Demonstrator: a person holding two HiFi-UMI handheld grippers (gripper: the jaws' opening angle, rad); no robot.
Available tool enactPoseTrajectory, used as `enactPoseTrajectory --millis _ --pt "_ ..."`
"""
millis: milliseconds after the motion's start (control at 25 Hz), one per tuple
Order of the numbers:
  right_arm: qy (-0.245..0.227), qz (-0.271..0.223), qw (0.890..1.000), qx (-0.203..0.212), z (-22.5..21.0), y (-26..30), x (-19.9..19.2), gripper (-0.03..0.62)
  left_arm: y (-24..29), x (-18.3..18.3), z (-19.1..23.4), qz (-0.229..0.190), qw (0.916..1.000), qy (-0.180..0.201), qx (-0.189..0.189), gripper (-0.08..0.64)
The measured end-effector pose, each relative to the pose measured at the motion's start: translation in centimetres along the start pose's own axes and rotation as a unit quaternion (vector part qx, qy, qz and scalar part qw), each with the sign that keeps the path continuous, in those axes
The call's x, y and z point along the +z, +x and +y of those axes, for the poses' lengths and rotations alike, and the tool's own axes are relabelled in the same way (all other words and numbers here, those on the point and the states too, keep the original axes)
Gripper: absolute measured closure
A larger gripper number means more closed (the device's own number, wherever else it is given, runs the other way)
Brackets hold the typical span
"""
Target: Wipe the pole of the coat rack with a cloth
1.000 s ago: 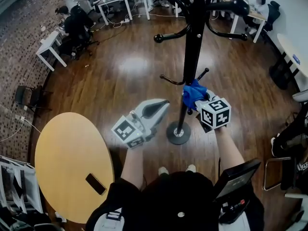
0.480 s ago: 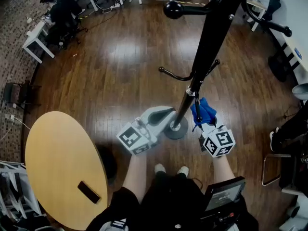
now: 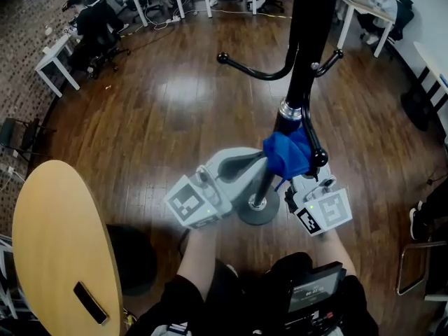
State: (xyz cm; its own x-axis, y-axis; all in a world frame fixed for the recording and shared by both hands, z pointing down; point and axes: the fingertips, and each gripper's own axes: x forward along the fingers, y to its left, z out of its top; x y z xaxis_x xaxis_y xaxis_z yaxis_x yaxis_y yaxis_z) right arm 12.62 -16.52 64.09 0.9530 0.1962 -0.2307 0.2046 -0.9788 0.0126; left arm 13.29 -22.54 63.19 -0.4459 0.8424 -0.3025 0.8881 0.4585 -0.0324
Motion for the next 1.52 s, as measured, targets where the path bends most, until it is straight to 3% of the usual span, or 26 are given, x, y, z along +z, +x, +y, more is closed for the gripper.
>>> enactPoseTrajectory --millis 160,440,560,680,760,880,1000,1120,1200,1320,1440,1520 --pt "-0.002 -0.024 0.999 -0.024 -1.8 -2.0 -6.1 0.551 -1.2 -6.0 -0.2 -0.01 0.9998 0.018 0.005 0.563" --pt "0.029 0.056 0.997 -0.041 -0.6 -6.3 -28.5 0.549 -7.3 -19.4 -1.0 0.012 0.9996 0.022 0.013 0.563" --pt "0.058 0.093 0.993 -0.045 -1.3 -8.4 -33.4 0.548 -7.1 -21.3 -2.3 0.024 0.9994 0.017 0.021 0.563" --pt "0.07 0.108 0.99 -0.051 -1.8 -9.3 -33.5 0.549 -6.7 -21.3 -3.0 0.035 0.9991 0.005 0.024 0.563" --pt "0.065 0.075 0.994 -0.05 -1.8 -8.9 -30.5 0.549 -7.0 -21.3 -3.2 0.038 0.999 0.005 0.024 0.563" --pt "0.047 -0.015 0.998 -0.049 -2.5 -7.3 -21.9 0.549 -7.6 -20.9 -3.3 0.038 0.9988 0.012 0.027 0.563" --pt "0.018 -0.086 0.995 -0.055 -4.2 -5.2 -12.6 0.551 -7.4 -19.6 -3.3 0.03 0.9989 0.019 0.032 0.563" --pt "-0.003 -0.124 0.99 -0.063 -5.9 -3.1 -5.2 0.557 -7.1 -18.0 -3.8 0.026 0.9988 0.029 0.029 0.563" --pt "-0.009 -0.129 0.99 -0.06 -6.5 -1.9 -2.3 0.557 -7.0 -17.1 -4.1 0.023 0.9986 0.039 0.028 0.563" --pt "0.012 -0.098 0.993 -0.057 -7.1 -1.1 -4.5 0.56 -7.0 -16.8 -4.2 0.024 0.998 0.048 0.033 0.563" --pt "0.084 -0.032 0.995 -0.052 -8.0 -1.9 -14.1 0.56 -7.2 -18.0 -4.3 0.033 0.9979 0.044 0.034 0.563" --pt "0.147 0.025 0.987 -0.055 -8.3 -3.1 -22.6 0.56 -7.3 -19.0 -4.3 0.04 0.9978 0.041 0.034 0.563"
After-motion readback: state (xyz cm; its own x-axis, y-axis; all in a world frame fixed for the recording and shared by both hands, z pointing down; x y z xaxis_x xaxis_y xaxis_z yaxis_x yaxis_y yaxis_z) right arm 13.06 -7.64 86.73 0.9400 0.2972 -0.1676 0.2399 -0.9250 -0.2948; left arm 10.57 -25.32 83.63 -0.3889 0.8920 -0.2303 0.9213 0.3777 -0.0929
